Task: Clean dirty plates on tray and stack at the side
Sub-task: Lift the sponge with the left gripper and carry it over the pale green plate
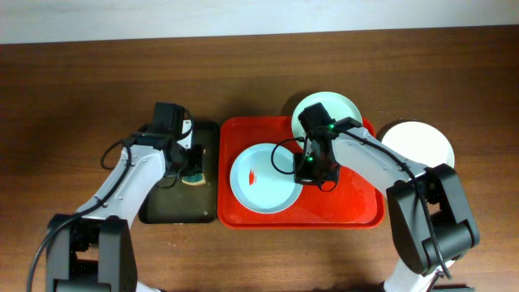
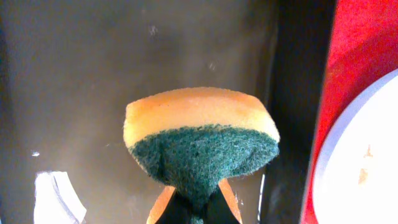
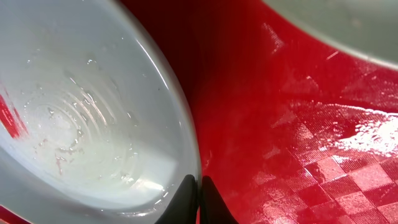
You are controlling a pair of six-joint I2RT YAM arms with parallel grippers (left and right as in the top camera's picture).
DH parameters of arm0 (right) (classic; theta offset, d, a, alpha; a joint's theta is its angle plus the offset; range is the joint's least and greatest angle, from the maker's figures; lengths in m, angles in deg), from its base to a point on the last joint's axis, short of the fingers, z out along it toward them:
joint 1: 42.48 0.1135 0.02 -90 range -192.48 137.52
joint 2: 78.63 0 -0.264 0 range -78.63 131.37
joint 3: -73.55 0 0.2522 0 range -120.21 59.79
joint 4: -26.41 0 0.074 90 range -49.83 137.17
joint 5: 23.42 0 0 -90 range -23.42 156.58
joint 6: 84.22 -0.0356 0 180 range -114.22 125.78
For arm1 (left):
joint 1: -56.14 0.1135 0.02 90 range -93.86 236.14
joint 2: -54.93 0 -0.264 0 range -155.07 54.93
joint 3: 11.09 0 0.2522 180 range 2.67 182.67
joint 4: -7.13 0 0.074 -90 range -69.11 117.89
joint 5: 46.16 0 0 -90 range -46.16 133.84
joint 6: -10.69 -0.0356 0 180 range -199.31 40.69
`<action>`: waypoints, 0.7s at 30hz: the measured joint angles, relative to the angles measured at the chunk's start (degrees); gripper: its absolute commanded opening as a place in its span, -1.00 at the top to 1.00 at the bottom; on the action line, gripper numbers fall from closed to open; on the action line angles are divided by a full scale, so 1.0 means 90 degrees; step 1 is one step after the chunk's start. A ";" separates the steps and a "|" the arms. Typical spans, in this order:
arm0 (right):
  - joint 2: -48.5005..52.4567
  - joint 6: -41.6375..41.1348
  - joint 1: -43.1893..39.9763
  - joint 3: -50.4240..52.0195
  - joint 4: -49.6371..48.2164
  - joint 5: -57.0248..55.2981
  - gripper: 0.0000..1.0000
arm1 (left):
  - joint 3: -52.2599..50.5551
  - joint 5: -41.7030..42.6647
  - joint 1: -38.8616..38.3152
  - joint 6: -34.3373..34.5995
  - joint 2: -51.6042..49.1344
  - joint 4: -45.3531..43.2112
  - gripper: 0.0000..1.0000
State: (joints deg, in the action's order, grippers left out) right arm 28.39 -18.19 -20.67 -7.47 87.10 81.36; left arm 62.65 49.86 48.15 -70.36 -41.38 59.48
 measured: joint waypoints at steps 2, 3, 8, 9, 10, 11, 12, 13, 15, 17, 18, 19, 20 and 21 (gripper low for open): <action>0.0000 0.0000 0.0000 0.0000 -0.0053 0.0000 0.92 | -0.0177 0.0000 0.0000 0.0002 0.0000 -0.0078 1.00; 0.0000 0.0000 0.0000 0.0000 -0.0058 0.0000 0.92 | -0.0306 0.0000 0.0000 0.0000 0.0000 -0.0073 1.00; 0.0000 0.0019 0.0000 0.0000 -0.0053 0.0000 0.92 | -0.0301 0.0000 0.0000 0.0000 0.0000 0.0041 1.00; 0.0000 0.0073 0.0000 0.0000 -0.0058 0.0000 0.92 | -0.0187 0.0000 0.0000 0.0000 0.0000 0.0163 1.00; 0.0000 0.0155 0.0000 0.0000 -0.0066 0.0000 0.92 | 0.0097 -0.0005 0.0000 0.0000 -0.0002 0.0549 1.00; 0.0000 0.0219 0.0000 0.0000 -0.0066 0.0000 0.92 | 0.0386 -0.0019 0.0000 0.0000 0.0000 0.0731 1.00; -0.0002 0.0267 0.0000 0.0000 -0.0063 0.0002 0.92 | 0.0724 -0.0063 0.0000 0.0002 0.0000 0.0840 1.00; -0.0002 0.0291 0.0000 0.0000 -0.0056 0.0005 0.92 | 0.0928 -0.0104 0.0000 0.0002 0.0000 0.0908 1.00; -0.0002 0.0340 0.0000 0.0000 -0.0032 0.0036 0.92 | 0.1348 -0.0240 0.0000 0.0000 0.0000 0.1095 1.00; 0.0000 0.0355 0.0000 0.0000 -0.0010 0.0114 0.92 | 0.1695 -0.0342 -0.0007 0.0000 0.0000 0.1171 1.00; -0.0002 0.0357 0.0000 0.0000 -0.0005 0.0153 0.92 | 0.1736 -0.0372 -0.0022 0.0000 0.0000 0.1171 1.00; -0.0002 0.0359 0.0000 0.0000 -0.0007 0.0255 0.92 | 0.1749 -0.0391 -0.0044 0.0002 0.0000 0.1168 1.00; 0.0000 0.0359 0.0000 0.0000 -0.0005 0.0357 0.92 | 0.1749 -0.0391 -0.0097 0.0000 0.0000 0.1188 1.00; -0.0002 0.0359 0.0000 0.0000 -0.0002 0.0393 0.92 | 0.1749 -0.0386 -0.0185 0.0002 0.0000 0.1197 1.00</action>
State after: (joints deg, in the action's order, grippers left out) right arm 28.37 -14.95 -20.67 -7.47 87.08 84.90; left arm 78.39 46.39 46.49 -70.34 -41.38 70.26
